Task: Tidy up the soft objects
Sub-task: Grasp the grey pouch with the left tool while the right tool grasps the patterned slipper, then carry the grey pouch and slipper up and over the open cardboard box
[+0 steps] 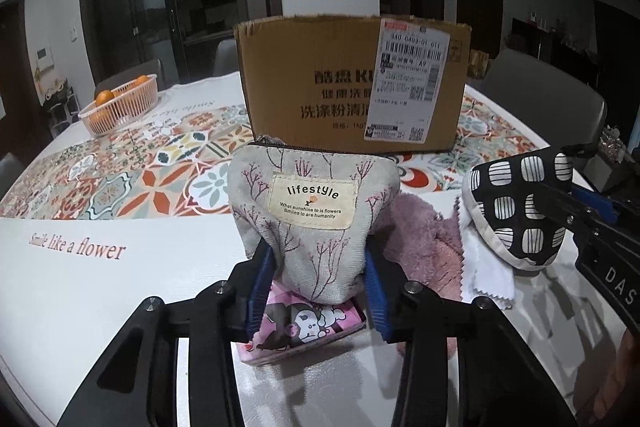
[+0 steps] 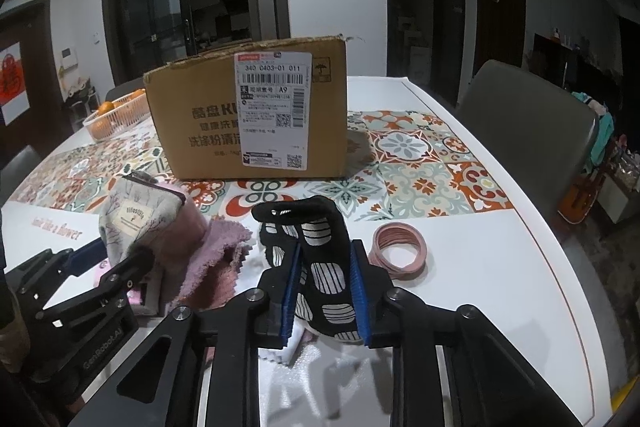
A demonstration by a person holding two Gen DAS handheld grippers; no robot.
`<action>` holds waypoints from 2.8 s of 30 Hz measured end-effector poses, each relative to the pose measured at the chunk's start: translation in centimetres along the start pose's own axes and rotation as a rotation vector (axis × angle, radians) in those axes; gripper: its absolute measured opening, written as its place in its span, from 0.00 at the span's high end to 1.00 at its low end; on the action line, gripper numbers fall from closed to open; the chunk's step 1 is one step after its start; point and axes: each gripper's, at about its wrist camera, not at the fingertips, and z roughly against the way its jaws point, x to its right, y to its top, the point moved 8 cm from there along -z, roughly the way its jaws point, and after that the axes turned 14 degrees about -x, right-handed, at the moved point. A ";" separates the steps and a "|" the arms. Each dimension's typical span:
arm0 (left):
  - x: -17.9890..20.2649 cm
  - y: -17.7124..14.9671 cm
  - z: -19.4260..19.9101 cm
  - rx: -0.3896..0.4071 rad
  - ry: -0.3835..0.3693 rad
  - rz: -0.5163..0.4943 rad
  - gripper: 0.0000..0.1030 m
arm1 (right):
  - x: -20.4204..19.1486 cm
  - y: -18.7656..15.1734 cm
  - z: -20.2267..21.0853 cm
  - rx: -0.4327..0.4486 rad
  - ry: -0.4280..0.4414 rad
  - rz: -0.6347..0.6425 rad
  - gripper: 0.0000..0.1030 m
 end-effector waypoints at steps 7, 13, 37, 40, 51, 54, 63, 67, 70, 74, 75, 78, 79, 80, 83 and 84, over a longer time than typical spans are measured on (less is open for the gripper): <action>-0.3 0.7 2.5 0.053 -0.005 0.017 0.60 | -0.3 0.3 1.8 0.033 0.006 0.004 0.78; -0.4 1.3 4.6 0.086 -0.027 0.019 0.60 | -0.3 0.9 3.5 0.070 0.011 -0.003 0.78; -1.8 7.9 9.8 0.254 -0.032 -0.016 0.60 | -1.4 7.5 9.1 0.270 0.047 -0.025 0.78; -2.0 9.2 9.9 0.266 -0.037 -0.021 0.60 | -1.5 8.8 9.4 0.295 0.053 -0.034 0.78; -2.5 13.5 9.0 0.278 -0.055 -0.025 0.60 | -1.9 13.2 10.2 0.372 0.060 -0.028 0.78; -2.4 14.7 8.6 0.283 -0.053 -0.038 0.60 | -1.9 14.3 10.0 0.381 0.065 -0.025 0.78; -2.4 18.4 6.7 0.300 -0.032 -0.069 0.60 | -2.0 17.5 8.2 0.393 0.063 -0.017 0.78; -2.2 19.9 5.9 0.304 -0.024 -0.083 0.60 | -2.1 18.9 7.6 0.398 0.061 -0.008 0.78; -2.0 20.7 5.3 0.302 -0.017 -0.086 0.60 | -2.3 19.8 7.0 0.400 0.061 -0.007 0.78; -1.9 21.6 4.0 0.286 -0.026 -0.093 0.59 | -2.1 20.8 6.2 0.395 0.069 -0.010 0.78; -1.8 21.8 3.8 0.283 -0.026 -0.094 0.59 | -2.1 21.0 5.8 0.392 0.073 -0.010 0.78; -1.5 22.3 2.4 0.261 -0.028 -0.098 0.59 | -2.2 21.4 4.8 0.378 0.083 -0.008 0.78; -1.3 22.4 2.0 0.250 -0.031 -0.100 0.59 | -2.1 21.5 4.4 0.370 0.085 -0.007 0.78; -1.2 22.4 1.5 0.240 -0.033 -0.101 0.59 | -2.2 21.5 4.0 0.364 0.086 -0.006 0.78; -1.0 22.5 -0.1 0.208 -0.034 -0.109 0.59 | -2.0 22.0 2.8 0.341 0.092 -0.004 0.78; -0.9 22.5 -0.5 0.200 -0.031 -0.110 0.59 | -2.0 22.2 2.3 0.332 0.092 -0.004 0.78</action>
